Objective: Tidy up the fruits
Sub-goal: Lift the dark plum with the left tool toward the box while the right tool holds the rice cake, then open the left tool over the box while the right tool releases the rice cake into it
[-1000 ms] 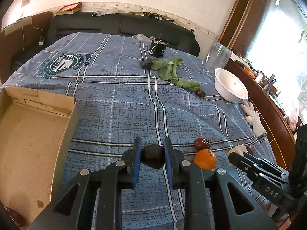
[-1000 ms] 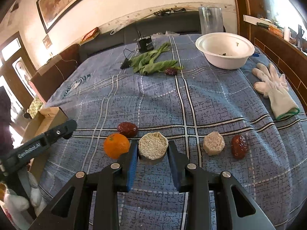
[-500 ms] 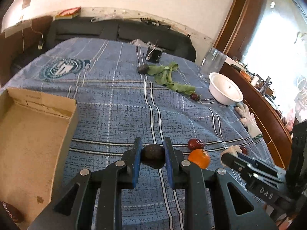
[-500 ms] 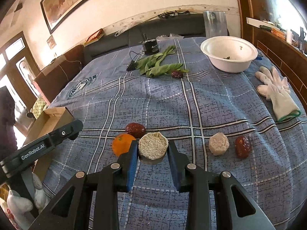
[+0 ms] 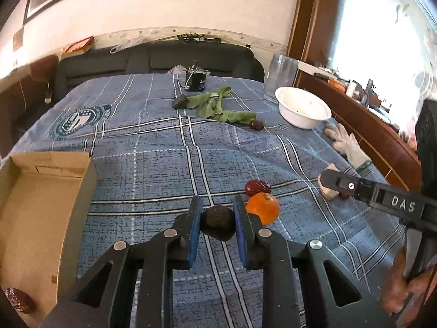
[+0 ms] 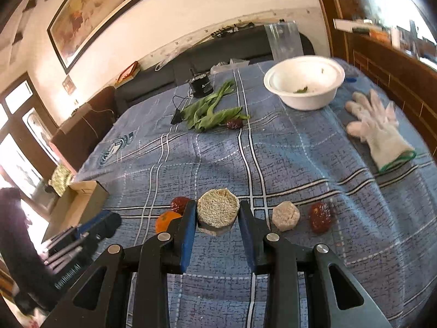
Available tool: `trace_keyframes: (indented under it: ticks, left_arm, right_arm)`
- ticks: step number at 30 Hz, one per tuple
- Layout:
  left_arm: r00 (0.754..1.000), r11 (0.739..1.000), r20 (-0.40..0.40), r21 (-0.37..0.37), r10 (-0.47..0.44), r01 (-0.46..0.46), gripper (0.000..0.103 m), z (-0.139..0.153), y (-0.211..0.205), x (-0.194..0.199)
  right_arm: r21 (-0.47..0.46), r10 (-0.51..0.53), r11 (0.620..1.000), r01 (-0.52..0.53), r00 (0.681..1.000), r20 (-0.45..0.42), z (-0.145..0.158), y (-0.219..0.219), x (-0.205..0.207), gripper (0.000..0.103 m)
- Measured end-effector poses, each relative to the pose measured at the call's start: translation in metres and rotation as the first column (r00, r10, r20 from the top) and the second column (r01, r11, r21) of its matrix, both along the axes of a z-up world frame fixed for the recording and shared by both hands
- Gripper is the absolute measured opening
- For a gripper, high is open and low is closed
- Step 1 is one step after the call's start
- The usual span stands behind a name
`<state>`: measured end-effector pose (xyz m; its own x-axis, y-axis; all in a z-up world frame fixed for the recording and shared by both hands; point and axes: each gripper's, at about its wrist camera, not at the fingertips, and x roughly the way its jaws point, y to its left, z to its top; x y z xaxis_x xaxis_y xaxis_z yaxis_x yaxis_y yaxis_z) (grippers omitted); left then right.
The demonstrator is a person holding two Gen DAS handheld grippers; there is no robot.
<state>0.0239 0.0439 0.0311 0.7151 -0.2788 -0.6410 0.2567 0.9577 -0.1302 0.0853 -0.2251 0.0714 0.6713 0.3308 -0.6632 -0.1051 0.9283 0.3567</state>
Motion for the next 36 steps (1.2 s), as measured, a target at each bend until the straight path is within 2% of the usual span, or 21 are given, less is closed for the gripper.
trace_keyframes:
  ticks: [5,9,13,17,21,25,27,30,34,36]
  left_arm:
    - [0.997,0.999,0.066,0.027,0.028,-0.03,0.022,0.016,0.002,-0.024]
    - [0.994,0.997,0.076,0.018,0.078,-0.08,0.022,0.03,0.023,-0.046]
    - [0.982,0.984,0.068,0.011,0.177,-0.178,0.022,0.042,0.069,-0.071]
    - [0.951,0.951,0.04,-0.01,0.308,-0.308,0.022,0.046,0.134,-0.092]
    - [0.917,0.917,-0.022,-0.006,0.398,-0.398,0.022,0.047,0.196,-0.098]
    - [0.899,0.901,-0.065,0.022,0.433,-0.432,0.022,0.05,0.239,-0.087]
    - [0.89,0.894,-0.08,0.034,0.448,-0.447,0.022,0.048,0.253,-0.079]
    - [0.884,0.895,-0.141,0.042,0.445,-0.444,0.022,0.039,0.271,-0.058]
    - [0.869,0.895,-0.221,0.05,0.443,-0.443,0.022,0.021,0.284,-0.029]
    - [0.871,0.902,-0.239,0.055,0.429,-0.429,0.022,0.016,0.283,-0.02]
  right_arm:
    - [0.022,0.027,0.999,-0.027,1.0,-0.001,0.001,0.003,-0.001,0.033]
    - [0.017,0.058,0.998,-0.058,0.998,0.01,0.003,0.01,-0.004,0.033]
    - [-0.001,0.091,0.996,-0.091,0.996,0.013,0.002,0.022,-0.008,0.033]
    - [-0.036,0.13,0.991,-0.129,0.991,0.017,-0.001,0.039,-0.014,0.033]
    - [-0.115,0.169,0.979,-0.166,0.986,0.013,0.0,0.068,-0.023,0.033]
    - [-0.103,0.275,0.957,-0.272,0.961,0.021,0.018,0.118,-0.038,0.034]
    - [-0.086,0.338,0.939,-0.334,0.941,0.032,0.028,0.145,-0.044,0.034]
    - [-0.089,0.439,0.896,-0.435,0.898,0.033,0.039,0.201,-0.049,0.034]
    - [-0.127,0.515,0.85,-0.51,0.857,0.003,0.033,0.263,-0.05,0.034]
    - [-0.153,0.535,0.832,-0.533,0.844,-0.026,0.023,0.287,-0.046,0.034]
